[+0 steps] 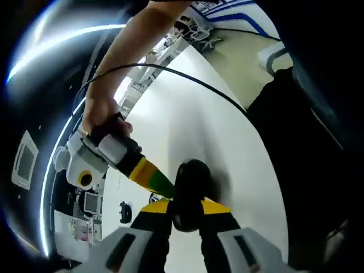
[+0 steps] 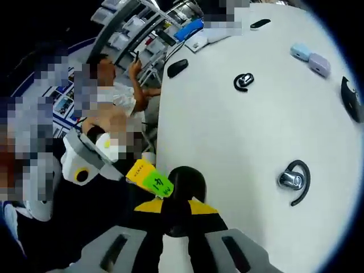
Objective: Pick up the earbuds from the table and place the earbuds into the earbud case
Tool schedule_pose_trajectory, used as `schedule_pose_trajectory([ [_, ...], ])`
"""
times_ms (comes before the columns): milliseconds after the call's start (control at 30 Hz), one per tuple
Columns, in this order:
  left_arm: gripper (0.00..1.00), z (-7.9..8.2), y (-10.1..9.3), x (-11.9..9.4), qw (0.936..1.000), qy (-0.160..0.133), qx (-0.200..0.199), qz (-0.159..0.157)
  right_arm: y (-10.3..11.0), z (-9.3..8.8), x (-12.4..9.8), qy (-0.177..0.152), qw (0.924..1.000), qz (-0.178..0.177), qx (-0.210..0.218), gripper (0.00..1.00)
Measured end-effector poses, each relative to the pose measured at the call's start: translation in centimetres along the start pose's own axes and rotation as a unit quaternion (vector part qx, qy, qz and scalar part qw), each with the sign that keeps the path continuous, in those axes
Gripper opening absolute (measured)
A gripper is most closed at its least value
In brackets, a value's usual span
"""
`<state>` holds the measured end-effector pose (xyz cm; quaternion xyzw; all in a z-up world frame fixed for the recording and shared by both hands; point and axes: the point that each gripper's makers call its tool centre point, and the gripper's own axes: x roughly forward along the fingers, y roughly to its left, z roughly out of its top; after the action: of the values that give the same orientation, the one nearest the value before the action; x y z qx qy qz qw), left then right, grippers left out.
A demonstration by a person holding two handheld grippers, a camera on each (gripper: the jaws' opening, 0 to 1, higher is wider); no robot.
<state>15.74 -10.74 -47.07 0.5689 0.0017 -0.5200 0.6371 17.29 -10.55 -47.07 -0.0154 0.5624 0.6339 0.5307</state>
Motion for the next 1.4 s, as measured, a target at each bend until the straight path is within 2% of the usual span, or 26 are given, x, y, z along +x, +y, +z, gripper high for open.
schedule_pose_trajectory([
  [233, 0.17, 0.0, 0.0, -0.6, 0.9995, -0.006, 0.01, 0.029, 0.4, -0.4, 0.3, -0.009, 0.9999, 0.007, 0.011, 0.13],
  [600, 0.17, 0.1, -0.1, -0.4, 0.9997, -0.007, 0.013, 0.021, 0.2, -0.4, 0.2, -0.013, 0.9997, 0.009, 0.018, 0.13],
  [1067, 0.17, 0.3, -0.3, -0.5, 0.9993, -0.011, 0.015, 0.031, 0.5, -0.6, 0.6, -0.026, 0.9985, 0.027, 0.039, 0.13],
  [1400, 0.17, 0.6, -1.0, -1.1, 0.9991, -0.013, 0.01, 0.038, 0.8, -0.6, 0.6, -0.033, 0.9988, 0.013, 0.034, 0.12],
])
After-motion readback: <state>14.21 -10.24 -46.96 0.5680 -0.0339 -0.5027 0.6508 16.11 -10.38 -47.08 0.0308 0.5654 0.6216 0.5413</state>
